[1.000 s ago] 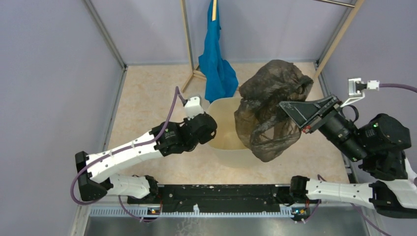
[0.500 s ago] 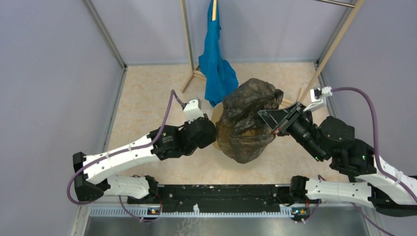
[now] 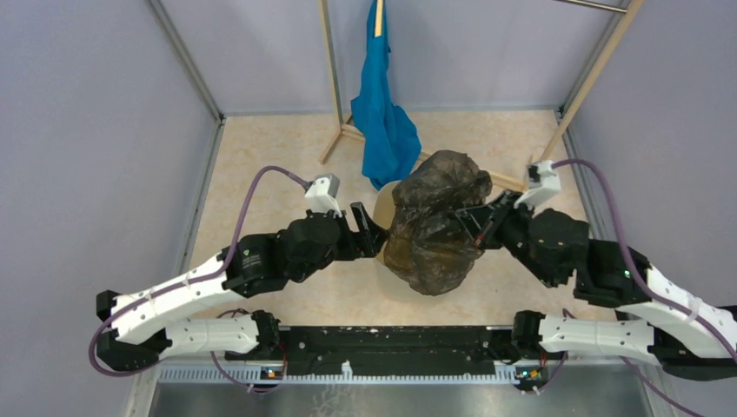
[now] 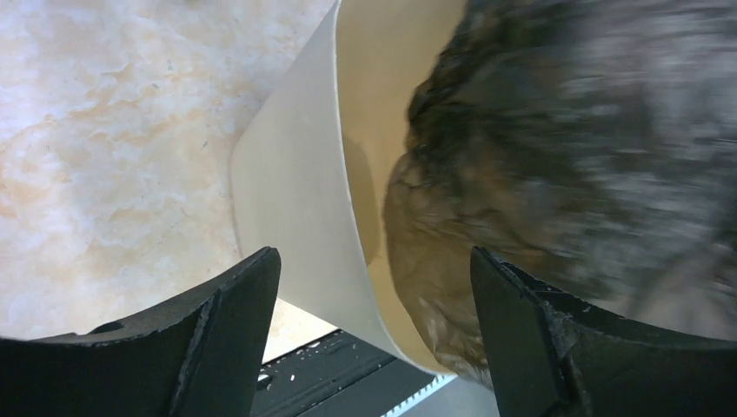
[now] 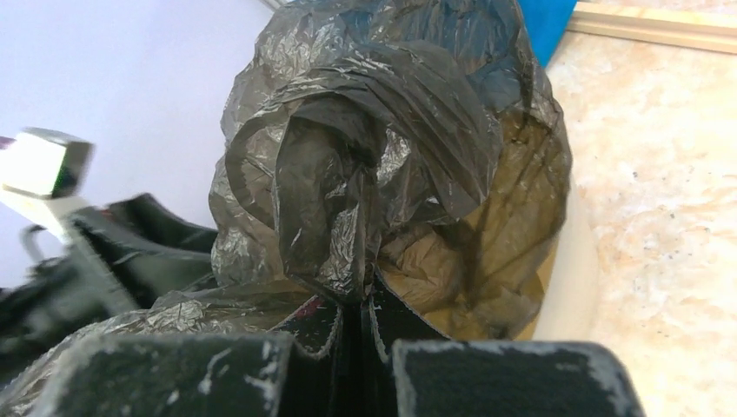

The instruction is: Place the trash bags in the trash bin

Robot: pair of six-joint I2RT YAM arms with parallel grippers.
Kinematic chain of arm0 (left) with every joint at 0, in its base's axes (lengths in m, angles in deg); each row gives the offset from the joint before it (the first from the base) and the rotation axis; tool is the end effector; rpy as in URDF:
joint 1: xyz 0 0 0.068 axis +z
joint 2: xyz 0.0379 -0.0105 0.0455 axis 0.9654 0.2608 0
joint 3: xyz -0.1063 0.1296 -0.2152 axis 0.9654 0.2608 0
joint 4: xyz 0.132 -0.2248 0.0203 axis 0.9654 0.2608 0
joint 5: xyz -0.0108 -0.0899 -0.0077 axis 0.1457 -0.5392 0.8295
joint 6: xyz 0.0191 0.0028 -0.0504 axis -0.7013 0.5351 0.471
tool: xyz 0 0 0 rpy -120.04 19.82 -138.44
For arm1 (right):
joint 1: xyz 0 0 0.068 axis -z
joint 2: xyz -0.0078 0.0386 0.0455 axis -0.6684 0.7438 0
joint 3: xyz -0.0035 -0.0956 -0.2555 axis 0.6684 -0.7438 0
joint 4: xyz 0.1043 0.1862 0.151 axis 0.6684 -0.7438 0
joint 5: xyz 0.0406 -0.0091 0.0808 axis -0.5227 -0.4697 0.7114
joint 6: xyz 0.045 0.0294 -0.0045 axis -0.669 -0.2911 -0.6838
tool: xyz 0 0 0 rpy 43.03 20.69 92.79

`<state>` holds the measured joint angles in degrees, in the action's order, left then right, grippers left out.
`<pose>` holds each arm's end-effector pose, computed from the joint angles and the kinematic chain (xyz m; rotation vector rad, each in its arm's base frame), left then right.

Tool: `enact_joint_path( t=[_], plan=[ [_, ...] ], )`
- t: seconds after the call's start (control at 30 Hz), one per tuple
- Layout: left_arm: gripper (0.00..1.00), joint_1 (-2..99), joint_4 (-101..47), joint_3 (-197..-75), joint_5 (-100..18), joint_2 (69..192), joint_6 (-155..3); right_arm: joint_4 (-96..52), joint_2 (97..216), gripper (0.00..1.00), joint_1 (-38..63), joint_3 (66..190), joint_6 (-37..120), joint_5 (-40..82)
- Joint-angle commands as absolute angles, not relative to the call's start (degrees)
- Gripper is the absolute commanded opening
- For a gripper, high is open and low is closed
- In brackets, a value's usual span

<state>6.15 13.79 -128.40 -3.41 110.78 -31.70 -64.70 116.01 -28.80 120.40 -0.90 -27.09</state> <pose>0.0877 -0.1777 0.3755 -0.0717 2.1264 -0.8166 0.0569 0.0931 0.4241 0.1548 1.8530 0.8447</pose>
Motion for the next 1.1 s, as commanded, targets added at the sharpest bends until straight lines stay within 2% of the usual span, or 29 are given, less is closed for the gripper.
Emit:
enact_joint_path(
  t=[0.0,0.13,0.37,0.53,0.83,1.07],
  plan=[
    [0.87,5.89,9.99,-127.97,-6.62,105.22,-38.84,-67.6,125.29,0.0,-28.81,125.5,6.43,-25.99],
    [0.89,5.89,10.57,-127.39,-7.9,100.45,-39.99,-71.67,134.1,0.0,-28.81,128.06,11.97,-31.7],
    [0.94,5.89,11.47,-126.78,-8.03,96.37,-40.9,-70.86,145.34,0.0,-26.45,128.46,21.82,-34.56],
    [0.95,5.86,11.03,-126.57,-9.42,95.94,-41.44,-64.61,147.36,0.0,-20.49,123.64,23.95,-24.51],
    [0.96,5.89,8.27,-125.27,-9.87,95.52,-43.22,-54.88,147.24,0.0,-20.2,115.68,20.57,-12.12],
    [0.98,5.89,5.16,-126.43,-10.45,97.32,-45.91,-55.29,143.07,0.0,-17.21,118.67,18.03,-3.1]
  ],
)
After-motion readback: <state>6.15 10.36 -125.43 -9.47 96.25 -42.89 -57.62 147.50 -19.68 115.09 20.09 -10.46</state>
